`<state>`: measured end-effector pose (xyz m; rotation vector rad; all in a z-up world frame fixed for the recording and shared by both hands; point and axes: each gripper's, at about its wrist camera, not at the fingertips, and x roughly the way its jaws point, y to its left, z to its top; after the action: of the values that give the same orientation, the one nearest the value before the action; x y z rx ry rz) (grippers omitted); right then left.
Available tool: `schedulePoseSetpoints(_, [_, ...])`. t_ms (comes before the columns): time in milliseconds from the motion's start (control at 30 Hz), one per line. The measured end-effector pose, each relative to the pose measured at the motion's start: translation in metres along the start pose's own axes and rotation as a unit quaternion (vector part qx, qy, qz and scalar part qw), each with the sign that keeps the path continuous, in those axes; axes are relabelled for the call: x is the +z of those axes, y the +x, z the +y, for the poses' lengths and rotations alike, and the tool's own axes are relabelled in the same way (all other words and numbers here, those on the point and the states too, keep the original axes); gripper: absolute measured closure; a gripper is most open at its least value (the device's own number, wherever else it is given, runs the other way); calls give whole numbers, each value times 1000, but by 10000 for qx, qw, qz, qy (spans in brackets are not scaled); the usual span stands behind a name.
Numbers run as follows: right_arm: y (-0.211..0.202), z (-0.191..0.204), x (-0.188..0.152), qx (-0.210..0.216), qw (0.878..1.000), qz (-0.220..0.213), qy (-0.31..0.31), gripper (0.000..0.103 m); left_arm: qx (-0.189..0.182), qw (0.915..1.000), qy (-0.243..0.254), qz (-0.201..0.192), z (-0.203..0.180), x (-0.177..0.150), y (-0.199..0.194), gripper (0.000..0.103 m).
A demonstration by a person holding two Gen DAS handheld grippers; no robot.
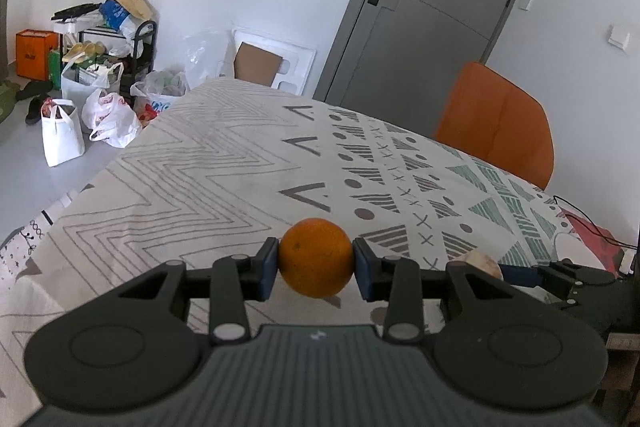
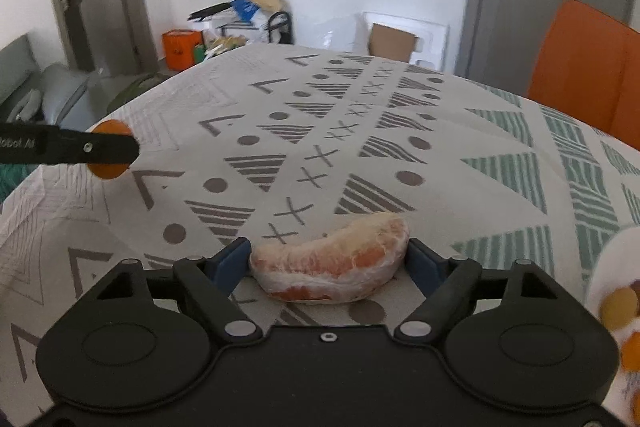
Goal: Organize fruits
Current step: 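Carry the orange and grapefruit segment in both grippers over the white plate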
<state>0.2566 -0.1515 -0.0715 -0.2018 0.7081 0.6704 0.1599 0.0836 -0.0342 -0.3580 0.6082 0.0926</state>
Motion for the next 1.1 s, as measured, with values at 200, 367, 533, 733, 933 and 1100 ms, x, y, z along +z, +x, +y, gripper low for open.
schedulePoseSetpoints(200, [-30,-9,0,-16,9993,-366,110,23,-60,9998,175,-72,-18,1,-4,65])
schedulePoseSetpoints(367, [-56,-25,1,-140,9975,-664,189,23,-159,9992,348,-85,-41,0,-5,65])
schedulePoseSetpoints(533, [-77,-46,-5,-272,9951,-877,357,23,-270,9982,523,-111,-64,0,-3,65])
schedulePoseSetpoints(733, [-95,-67,-14,-455,9920,-1069,499,23,-402,9965,726,-92,-91,-3,1,65])
schedulePoseSetpoints(933, [-113,-82,-30,-625,9875,-1201,801,23,-559,9947,866,2,-110,-8,5,65])
schedulePoseSetpoints(1100, [-121,-93,-49,-855,9821,-1215,1157,23,-774,9918,1007,112,-127,-14,11,65])
